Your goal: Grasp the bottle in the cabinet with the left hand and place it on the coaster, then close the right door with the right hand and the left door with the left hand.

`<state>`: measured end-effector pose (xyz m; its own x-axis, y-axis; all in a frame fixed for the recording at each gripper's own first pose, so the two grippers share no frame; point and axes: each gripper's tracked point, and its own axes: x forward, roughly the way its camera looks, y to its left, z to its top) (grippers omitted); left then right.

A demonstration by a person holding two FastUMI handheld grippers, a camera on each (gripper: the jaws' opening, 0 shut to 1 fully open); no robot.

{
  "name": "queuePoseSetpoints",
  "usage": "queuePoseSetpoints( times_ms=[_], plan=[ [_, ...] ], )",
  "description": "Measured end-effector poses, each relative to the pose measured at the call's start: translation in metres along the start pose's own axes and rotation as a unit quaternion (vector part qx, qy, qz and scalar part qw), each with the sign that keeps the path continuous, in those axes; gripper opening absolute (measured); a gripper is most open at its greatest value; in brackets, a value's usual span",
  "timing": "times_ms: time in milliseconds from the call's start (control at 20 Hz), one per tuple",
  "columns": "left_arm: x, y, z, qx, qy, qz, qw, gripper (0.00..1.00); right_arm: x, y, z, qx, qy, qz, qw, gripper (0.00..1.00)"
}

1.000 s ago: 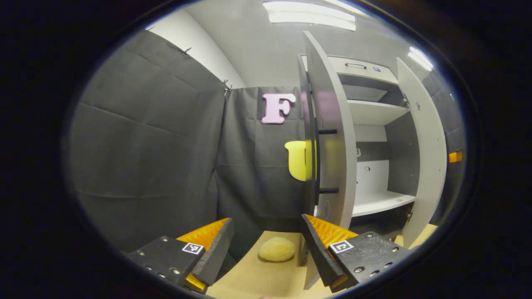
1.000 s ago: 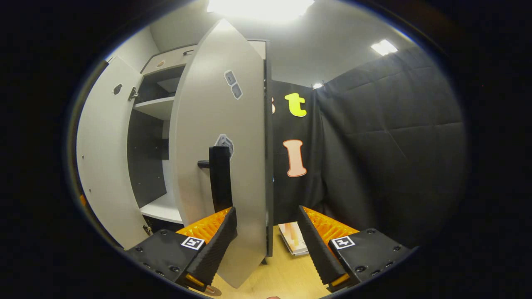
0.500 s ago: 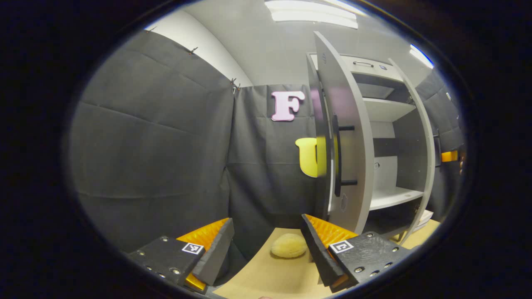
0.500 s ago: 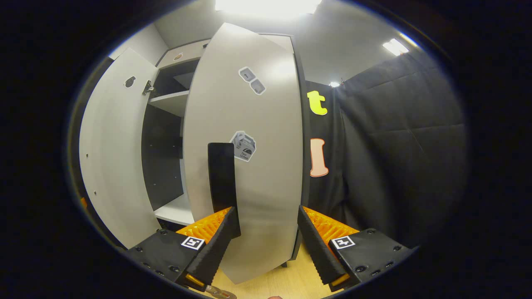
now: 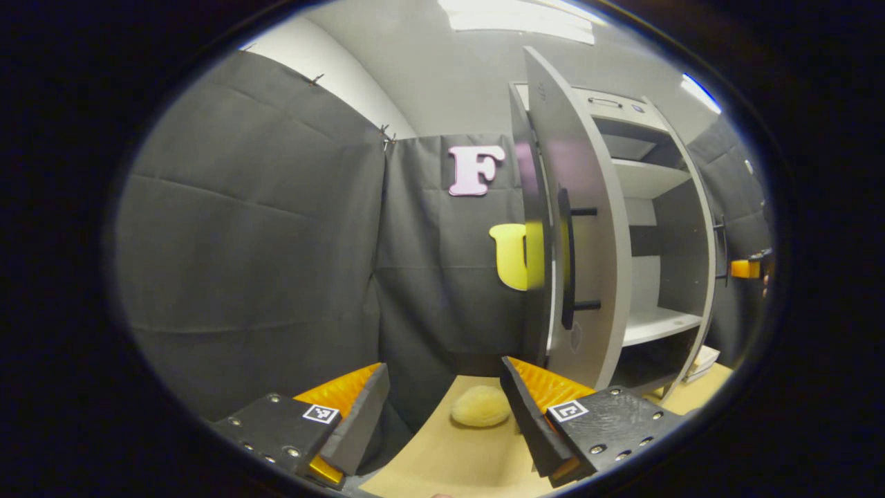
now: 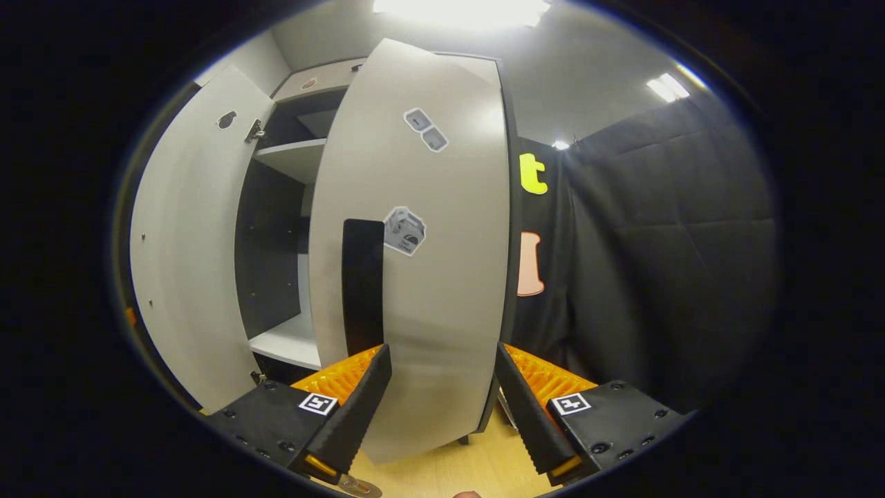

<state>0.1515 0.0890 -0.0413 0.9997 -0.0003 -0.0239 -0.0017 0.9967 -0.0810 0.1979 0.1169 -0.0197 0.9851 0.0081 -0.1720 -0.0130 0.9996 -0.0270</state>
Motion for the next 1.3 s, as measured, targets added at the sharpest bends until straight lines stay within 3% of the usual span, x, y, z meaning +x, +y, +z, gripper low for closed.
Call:
queuePoseSetpoints(
  times_ms=[800, 1300],
  plan=[
    [0.055, -0.034, 0.068, -0.015, -0.017, -0.05, 0.998, 0.94, -0.048, -0.082, -0.07, 0.023, 0.044, -0.035, 0.998, 0.96],
    [0.05, -0.052, 0.073, 0.004, -0.031, -0.012, 0.999, 0.93, -0.049, -0.122, -0.078, 0.034, 0.046, -0.036, 0.998, 0.96]
  ],
)
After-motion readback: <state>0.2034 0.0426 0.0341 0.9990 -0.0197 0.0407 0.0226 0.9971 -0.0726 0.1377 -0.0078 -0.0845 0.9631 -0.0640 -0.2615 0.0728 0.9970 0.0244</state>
